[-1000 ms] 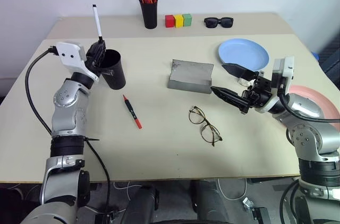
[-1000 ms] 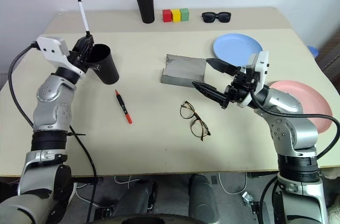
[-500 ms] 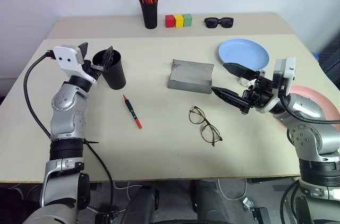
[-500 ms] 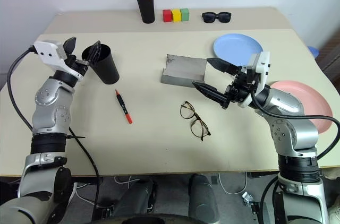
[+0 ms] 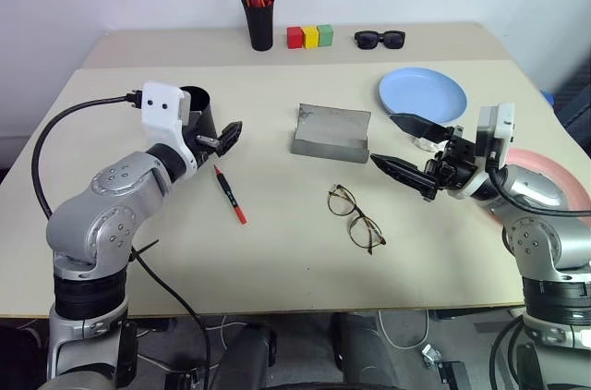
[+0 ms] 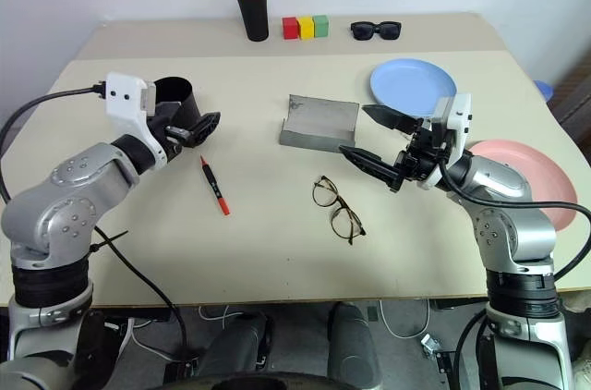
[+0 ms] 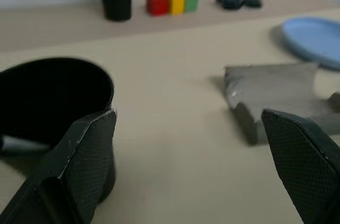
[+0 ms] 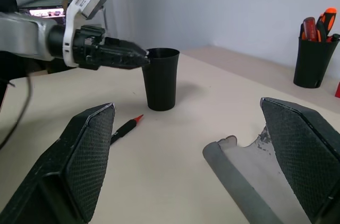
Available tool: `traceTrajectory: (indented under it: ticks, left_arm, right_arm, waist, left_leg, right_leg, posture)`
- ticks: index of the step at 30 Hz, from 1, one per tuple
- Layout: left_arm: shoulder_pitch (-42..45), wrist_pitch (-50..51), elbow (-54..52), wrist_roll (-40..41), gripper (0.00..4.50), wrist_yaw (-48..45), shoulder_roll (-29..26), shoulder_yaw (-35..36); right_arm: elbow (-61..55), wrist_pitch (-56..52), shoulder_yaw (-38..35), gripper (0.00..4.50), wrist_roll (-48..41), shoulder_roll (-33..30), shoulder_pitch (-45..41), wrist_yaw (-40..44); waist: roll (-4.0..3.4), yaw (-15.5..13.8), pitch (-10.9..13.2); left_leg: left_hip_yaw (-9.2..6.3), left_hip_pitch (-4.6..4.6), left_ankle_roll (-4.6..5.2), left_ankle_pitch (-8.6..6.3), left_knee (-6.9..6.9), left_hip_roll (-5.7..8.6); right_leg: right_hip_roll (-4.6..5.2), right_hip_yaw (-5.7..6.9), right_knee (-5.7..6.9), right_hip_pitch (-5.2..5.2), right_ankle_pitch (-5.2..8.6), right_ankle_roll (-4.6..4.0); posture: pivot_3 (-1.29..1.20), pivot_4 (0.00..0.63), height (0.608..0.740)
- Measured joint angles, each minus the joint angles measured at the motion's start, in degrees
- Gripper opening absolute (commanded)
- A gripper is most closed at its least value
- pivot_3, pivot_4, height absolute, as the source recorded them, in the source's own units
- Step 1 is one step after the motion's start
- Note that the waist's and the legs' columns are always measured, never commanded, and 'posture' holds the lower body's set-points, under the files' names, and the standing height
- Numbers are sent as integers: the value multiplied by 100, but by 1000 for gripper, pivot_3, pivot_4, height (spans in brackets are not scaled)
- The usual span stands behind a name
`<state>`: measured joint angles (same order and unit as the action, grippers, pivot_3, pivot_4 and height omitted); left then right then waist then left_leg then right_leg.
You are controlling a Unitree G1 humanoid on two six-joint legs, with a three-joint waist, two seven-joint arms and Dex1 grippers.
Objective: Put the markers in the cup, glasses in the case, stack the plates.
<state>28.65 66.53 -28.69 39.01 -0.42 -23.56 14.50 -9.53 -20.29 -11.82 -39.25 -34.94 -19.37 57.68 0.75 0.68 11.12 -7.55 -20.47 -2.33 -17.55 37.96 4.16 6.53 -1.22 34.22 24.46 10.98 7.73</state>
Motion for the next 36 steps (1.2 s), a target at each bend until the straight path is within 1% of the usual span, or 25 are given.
traceTrajectory:
  ticks: [2, 4, 6, 8, 10, 15, 20, 24, 27, 28, 30, 32, 34, 35, 36]
  left_arm:
    - [166, 897, -142, 114, 4456, 520, 594, 308]
    - [185, 1475, -111, -108, 4456, 956, 858, 376]
    - [263, 1782, 54, -234, 4456, 1200, 1387, 834]
    - [330, 2015, 163, -342, 4456, 1316, 1709, 1090]
    - [494, 2200, 327, -645, 4456, 1577, 2094, 1312]
    - [626, 2451, 607, -1301, 4456, 1917, 2474, 1621]
    - [825, 2508, 850, -1674, 4456, 1752, 2284, 1552]
    - [952, 2385, 1185, -1866, 4456, 1597, 2288, 1398]
    - [1091, 2402, 1292, -2013, 3637, 1578, 2534, 1384]
    - [1139, 2424, 1302, -2061, 3147, 1574, 2700, 1480]
    - [1173, 2441, 1323, -2103, 2207, 1534, 2864, 1560]
    - [1169, 2453, 1361, -2132, 1149, 1473, 2882, 1569]
    - [1159, 2452, 1367, -2179, 201, 1422, 2876, 1567]
    - [1155, 2458, 1365, -2191, 89, 1372, 2859, 1552]
    - [1148, 2432, 1354, -2210, 89, 1308, 2838, 1542]
  right_arm:
    - [53, 19, 27, 4500, 45, 11, -24, 27]
    - [90, 68, 54, 4500, 83, 18, -43, 41]
    - [98, 80, 78, 4500, 85, 57, -53, 29]
    - [95, 80, 128, 4500, 85, 114, -78, -5]
    - [88, 80, 198, 4500, 88, 133, -87, -22]
    - [81, 88, 227, 4500, 149, 124, -89, -55]
    - [62, 87, 221, 4500, 149, 133, -59, -142]
    - [22, 86, 258, 4500, 148, 235, -14, -210]
    - [-20, 81, 301, 4500, 148, 246, -17, -228]
    - [-22, 80, 303, 4500, 148, 243, -19, -230]
    - [-25, 67, 302, 4500, 147, 243, -32, -257]
    - [-47, 7, 297, 4500, 128, 243, -40, -339]
    - [-91, -55, 295, 4500, 83, 243, -44, -396]
    - [-132, -60, 295, 4500, 82, 243, -46, -408]
    - [-160, -59, 295, 4500, 82, 243, -57, -416]
  waist:
    - [1, -8, 0]
    - [1, 5, 0]
    - [1, 11, -1]
    - [1, -4, -1]
    - [2, -19, 0]
    - [3, -21, 0]
    - [3, -9, 0]
    - [3, -20, 0]
    - [3, -44, 0]
    - [3, -48, 0]
    - [3, -60, 0]
    - [2, -71, -1]
    - [2, -89, -1]
    - [2, -100, -1]
    - [2, -107, -1]
  left_leg:
    - [-3, -2, -1, 0, 3, 2]
    - [-2, 0, -2, 1, 2, 1]
    - [-2, 0, -6, 3, 1, -1]
    - [-3, -2, -8, 4, 2, 0]
    - [-2, -4, -9, 5, 3, 2]
    - [-2, -6, -10, 5, 2, 2]
    - [-1, -4, -13, 6, 2, 1]
    - [-1, -5, -16, 8, 2, 2]
    - [-2, -5, -17, 9, 3, 4]
    - [-2, -5, -17, 9, 3, 4]
    - [-1, -3, -17, 9, 2, 4]
    - [-1, -2, -17, 9, 2, 3]
    - [0, -3, -17, 9, 3, 3]
    - [0, -2, -17, 9, 3, 3]
    - [0, -3, -18, 9, 3, 3]
  right_leg:
    - [0, 2, 0, -1, 0, 0]
    - [-3, 1, 0, 0, 0, 0]
    - [-5, 2, -1, 0, 0, -1]
    - [-5, 1, -1, 0, 0, -1]
    - [-4, 1, -6, -1, 0, -1]
    - [-4, 1, -8, -1, 0, 0]
    - [-4, 1, -7, -1, 0, 0]
    - [-3, 1, -6, -1, 0, 0]
    - [-1, 1, -7, -2, -1, 2]
    - [-1, 1, -8, -3, -1, 2]
    - [-1, 1, -7, -3, -1, 3]
    - [-1, 2, -6, -3, -1, 3]
    - [-1, 1, -6, -3, -1, 3]
    - [-1, 1, -7, -4, -1, 3]
    - [-1, 1, -7, -3, -1, 3]
  posture:
    - [0, 150, 740]
    - [0, 150, 740]
    - [0, 150, 740]
    - [0, 150, 740]
    - [0, 150, 740]
    - [0, 150, 740]
    - [0, 150, 740]
    - [0, 150, 740]
    - [0, 150, 740]
    - [0, 150, 740]
    - [0, 150, 740]
    - [0, 150, 740]
    - [0, 150, 740]
    - [0, 150, 740]
    - [0, 150, 740]
